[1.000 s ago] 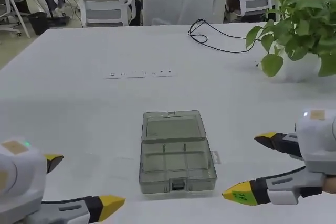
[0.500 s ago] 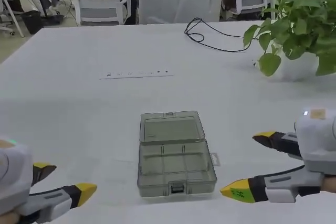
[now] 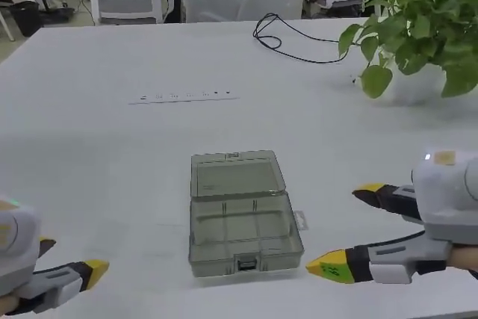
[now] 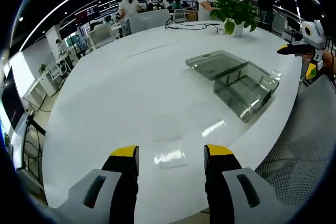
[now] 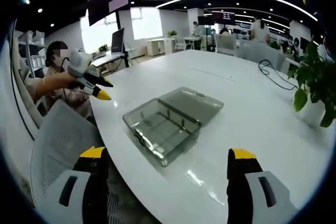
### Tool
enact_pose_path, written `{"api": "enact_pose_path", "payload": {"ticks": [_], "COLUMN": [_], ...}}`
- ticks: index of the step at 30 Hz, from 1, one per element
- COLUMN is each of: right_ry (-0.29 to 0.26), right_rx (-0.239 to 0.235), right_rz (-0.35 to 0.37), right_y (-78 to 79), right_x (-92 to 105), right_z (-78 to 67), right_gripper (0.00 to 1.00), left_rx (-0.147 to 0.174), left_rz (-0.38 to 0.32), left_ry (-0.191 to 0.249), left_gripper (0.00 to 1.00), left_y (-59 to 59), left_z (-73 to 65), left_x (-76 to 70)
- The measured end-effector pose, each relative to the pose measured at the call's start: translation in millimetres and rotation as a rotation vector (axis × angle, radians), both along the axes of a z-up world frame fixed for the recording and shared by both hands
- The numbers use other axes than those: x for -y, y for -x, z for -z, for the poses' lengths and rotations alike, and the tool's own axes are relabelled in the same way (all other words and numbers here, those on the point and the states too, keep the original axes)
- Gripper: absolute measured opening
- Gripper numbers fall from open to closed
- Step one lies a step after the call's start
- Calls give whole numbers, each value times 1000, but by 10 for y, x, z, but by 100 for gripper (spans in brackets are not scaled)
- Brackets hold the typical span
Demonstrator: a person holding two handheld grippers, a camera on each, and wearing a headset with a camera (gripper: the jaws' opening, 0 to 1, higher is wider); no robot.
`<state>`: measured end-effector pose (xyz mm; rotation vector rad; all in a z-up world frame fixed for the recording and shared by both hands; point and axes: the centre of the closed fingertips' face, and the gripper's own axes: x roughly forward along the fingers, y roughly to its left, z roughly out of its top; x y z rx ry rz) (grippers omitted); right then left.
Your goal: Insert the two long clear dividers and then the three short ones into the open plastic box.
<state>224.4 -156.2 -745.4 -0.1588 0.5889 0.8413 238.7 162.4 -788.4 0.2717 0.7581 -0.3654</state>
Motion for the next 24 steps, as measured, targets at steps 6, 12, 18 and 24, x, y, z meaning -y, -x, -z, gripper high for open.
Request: {"api": "enact_pose_path", "payload": {"ticks": [6,12,18,24], "right_ry": [5,9,16,17], "right_rx": [-10,-14,-20,-21], "right_rz": [15,26,36,44], "right_y": [-6,-29,-49,-62], "right_x": [4,7,22,31], "right_z": [32,44,58,60], "right_gripper": [94,94,93,93], "left_rx": [-53,-78,-98,-126], "left_rz": [2,-19,-17,-24], "left_ry": [-9,21,12,-2], "left_gripper": [46,43,41,37], "left_y": [-52,-142,-153,-134], "left_z": [186,291,367,457], "left_x": [-52,-76,-63,-88]}}
